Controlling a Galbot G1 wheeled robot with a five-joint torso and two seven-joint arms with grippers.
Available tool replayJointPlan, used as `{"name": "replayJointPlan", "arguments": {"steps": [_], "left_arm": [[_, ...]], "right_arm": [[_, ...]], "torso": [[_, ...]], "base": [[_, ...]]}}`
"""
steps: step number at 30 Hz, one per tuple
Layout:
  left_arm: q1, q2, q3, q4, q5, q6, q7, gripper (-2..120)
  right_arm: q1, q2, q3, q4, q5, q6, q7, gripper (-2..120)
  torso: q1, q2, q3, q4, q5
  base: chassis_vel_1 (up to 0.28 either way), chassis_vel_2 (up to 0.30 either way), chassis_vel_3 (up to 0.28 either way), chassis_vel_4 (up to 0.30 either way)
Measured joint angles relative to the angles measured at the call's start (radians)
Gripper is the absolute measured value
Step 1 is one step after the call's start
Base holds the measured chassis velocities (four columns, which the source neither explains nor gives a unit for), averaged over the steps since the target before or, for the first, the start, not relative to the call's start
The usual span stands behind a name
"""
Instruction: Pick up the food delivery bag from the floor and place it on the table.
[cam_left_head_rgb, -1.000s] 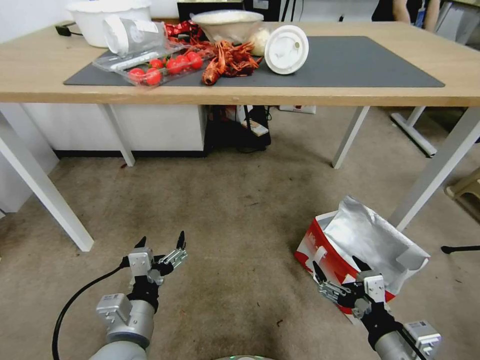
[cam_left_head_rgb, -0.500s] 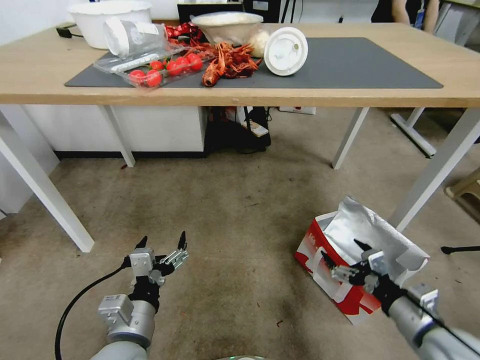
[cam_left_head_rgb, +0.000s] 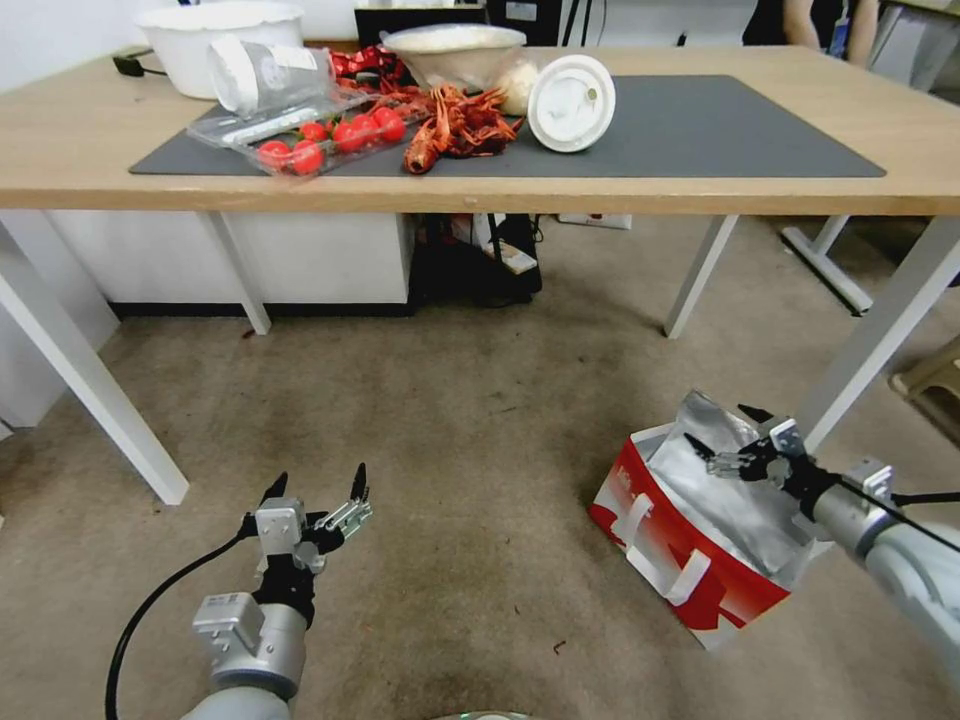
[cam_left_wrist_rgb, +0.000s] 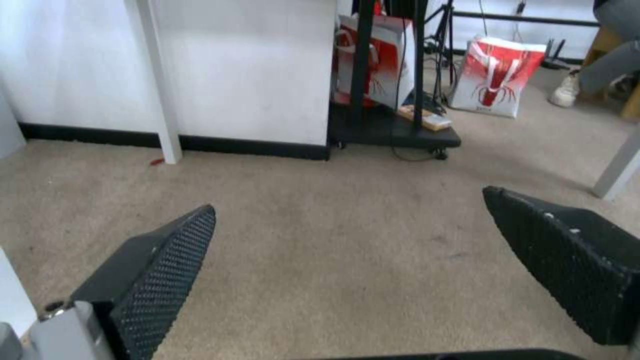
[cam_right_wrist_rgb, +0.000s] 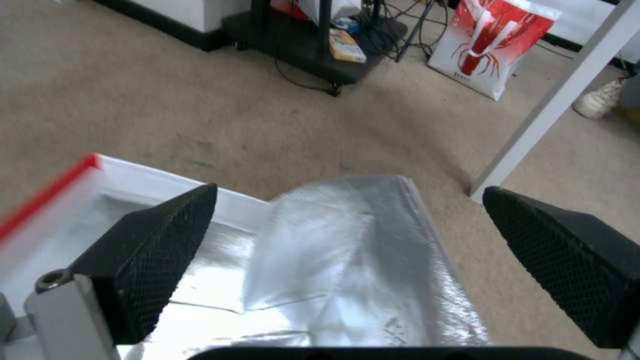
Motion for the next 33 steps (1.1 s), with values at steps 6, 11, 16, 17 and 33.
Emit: {"name": "replayJointPlan", "arguments": {"steps": [6,11,16,17,33], "left_arm": [[0.002,0.0,-0.008,-0.003,-0.001,-0.01,-0.009,100],[-0.003,-0.003,-0.012,0.003,-0.005,-0.012,-0.015,100],[-0.003,-0.008,-0.012,0.012,-0.005,-0.012,-0.015,100],[-0.003,-0.009,-0.012,0.015,-0.005,-0.014,-0.015,100],[-0.008,-0.02,-0.017,0.031,-0.002,-0.018,-0.015,100]], "right_arm": [[0.105,-0.021,-0.104,-0.091,-0.023,0.037,0.002,100],[0.213,-0.015,-0.197,-0.165,-0.089,0.059,0.007,100],[0.246,-0.015,-0.223,-0.191,-0.115,0.056,0.007,100],[0.256,-0.016,-0.231,-0.202,-0.123,0.052,0.006,100],[0.418,-0.001,-0.39,-0.366,-0.106,-0.01,-0.052,100]], "torso": [[0.0,0.0,0.0,-0.0001,-0.0002],[0.0,0.001,0.0,0.0002,-0.0002],[0.0,0.001,0.0,-0.0001,-0.0002],[0.0,0.001,0.0,0.0,-0.0003],[0.0,0.001,0.0,0.0,-0.0001]], "base": [[0.0,0.0,0.0,0.0],[0.0,0.0,0.0,0.0],[0.0,0.0,0.0,0.0],[0.0,0.0,0.0,0.0],[0.0,0.0,0.0,0.0]]}}
